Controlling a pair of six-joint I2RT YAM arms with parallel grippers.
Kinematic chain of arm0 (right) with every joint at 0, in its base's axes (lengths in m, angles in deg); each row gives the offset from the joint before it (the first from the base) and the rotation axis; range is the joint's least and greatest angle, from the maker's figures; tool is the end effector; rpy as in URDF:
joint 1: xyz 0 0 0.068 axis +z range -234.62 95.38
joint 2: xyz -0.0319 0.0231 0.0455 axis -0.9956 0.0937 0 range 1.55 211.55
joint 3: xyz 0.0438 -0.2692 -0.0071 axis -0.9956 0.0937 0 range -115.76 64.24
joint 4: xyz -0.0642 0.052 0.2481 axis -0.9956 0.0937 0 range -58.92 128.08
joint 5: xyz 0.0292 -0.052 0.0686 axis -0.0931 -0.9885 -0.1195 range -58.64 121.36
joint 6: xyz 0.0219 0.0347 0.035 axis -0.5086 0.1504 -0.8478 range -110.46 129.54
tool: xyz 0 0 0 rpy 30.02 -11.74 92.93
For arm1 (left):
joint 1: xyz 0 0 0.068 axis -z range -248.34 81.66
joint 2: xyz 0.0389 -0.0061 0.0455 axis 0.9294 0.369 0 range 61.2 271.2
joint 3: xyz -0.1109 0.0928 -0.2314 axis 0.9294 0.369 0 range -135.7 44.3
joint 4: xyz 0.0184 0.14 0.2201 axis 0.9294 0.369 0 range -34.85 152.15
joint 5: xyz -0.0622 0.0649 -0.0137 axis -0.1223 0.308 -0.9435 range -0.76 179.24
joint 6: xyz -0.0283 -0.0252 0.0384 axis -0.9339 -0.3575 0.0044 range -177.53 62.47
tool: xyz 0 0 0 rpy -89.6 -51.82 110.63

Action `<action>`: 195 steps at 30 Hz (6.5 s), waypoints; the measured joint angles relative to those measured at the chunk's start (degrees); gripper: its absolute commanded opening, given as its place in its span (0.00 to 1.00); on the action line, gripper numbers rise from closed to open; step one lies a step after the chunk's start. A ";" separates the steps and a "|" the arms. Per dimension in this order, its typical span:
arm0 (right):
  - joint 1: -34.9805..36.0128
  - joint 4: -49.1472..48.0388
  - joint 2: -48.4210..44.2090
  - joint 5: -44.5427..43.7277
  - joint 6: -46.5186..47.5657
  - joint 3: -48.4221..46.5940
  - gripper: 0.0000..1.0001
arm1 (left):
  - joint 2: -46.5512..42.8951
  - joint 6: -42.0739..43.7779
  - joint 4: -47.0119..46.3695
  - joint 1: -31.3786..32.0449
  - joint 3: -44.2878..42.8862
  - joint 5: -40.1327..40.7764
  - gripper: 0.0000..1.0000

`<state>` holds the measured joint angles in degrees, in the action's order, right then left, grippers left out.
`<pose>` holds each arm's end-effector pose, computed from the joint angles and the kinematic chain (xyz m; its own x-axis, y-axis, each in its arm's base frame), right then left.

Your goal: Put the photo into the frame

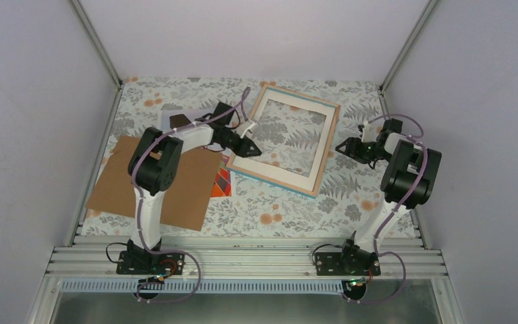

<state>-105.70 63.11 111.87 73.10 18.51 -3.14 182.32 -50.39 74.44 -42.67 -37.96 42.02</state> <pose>0.3426 -0.1067 0.1409 -0.9069 0.2248 -0.3563 -0.0345 0.8033 0.5946 0.3823 -0.2128 0.1491 -0.6797 0.4204 -0.6011 0.7335 0.3951 -0.5531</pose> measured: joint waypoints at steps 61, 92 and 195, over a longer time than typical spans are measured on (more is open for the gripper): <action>22.69 -8.31 -17.27 -2.78 -1.68 1.73 0.67 | -2.05 -1.84 0.35 -4.55 -2.56 11.54 0.72; 55.67 -12.79 20.52 -8.24 -12.74 -32.94 0.62 | 22.77 8.81 24.65 -44.78 -41.18 5.86 0.74; 47.10 10.93 -27.43 -49.07 43.74 -30.56 0.03 | -19.69 21.64 12.46 -1.62 -24.48 8.66 0.98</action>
<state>-58.60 74.04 84.44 24.03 62.25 -33.69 162.63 -28.75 86.90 -44.29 -62.44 50.68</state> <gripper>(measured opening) 0.033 0.925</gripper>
